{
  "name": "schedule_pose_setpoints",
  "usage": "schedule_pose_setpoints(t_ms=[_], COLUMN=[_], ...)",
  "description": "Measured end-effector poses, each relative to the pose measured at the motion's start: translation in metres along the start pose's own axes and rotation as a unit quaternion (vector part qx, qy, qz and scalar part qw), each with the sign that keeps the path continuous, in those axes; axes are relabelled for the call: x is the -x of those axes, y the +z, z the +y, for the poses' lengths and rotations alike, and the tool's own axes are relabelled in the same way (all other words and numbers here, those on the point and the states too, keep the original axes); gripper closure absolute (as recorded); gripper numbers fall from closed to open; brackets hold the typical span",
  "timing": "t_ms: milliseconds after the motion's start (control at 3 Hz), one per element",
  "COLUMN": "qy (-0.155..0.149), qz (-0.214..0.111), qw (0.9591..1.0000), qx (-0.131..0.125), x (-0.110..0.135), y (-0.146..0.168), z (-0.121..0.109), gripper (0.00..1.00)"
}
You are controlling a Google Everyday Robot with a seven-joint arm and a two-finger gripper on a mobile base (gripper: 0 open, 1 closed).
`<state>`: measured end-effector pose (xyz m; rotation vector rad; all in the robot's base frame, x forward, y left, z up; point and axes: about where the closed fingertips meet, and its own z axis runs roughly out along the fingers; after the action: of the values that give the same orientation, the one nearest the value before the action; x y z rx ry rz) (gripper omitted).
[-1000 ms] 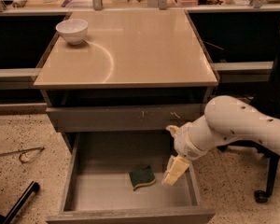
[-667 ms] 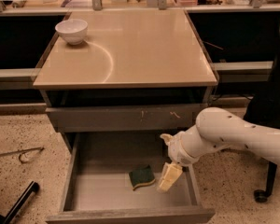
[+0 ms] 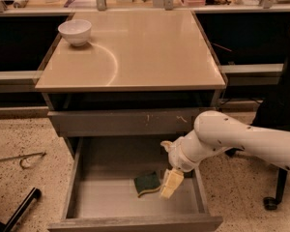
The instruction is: Pick sponge from middle drawer and place on counter
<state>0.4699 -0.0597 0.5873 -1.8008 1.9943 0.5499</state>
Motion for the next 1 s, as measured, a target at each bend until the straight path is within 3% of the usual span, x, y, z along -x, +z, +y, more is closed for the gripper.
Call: schedule_pose_setpoints(t_ms=[333,667,1000], qy=[-0.008,-0.035,-0.059], qz=[-0.015,-0.046,-0.060], qw=[0.9998,0.9975,0.9950], qx=[0.011,0.042,0.054], x=[0.001,0.013,0.017], y=[0.022,0.075,0.119], z=[-0.001,-0.001,-0.006], gripper=[0.00,0.00,0.00])
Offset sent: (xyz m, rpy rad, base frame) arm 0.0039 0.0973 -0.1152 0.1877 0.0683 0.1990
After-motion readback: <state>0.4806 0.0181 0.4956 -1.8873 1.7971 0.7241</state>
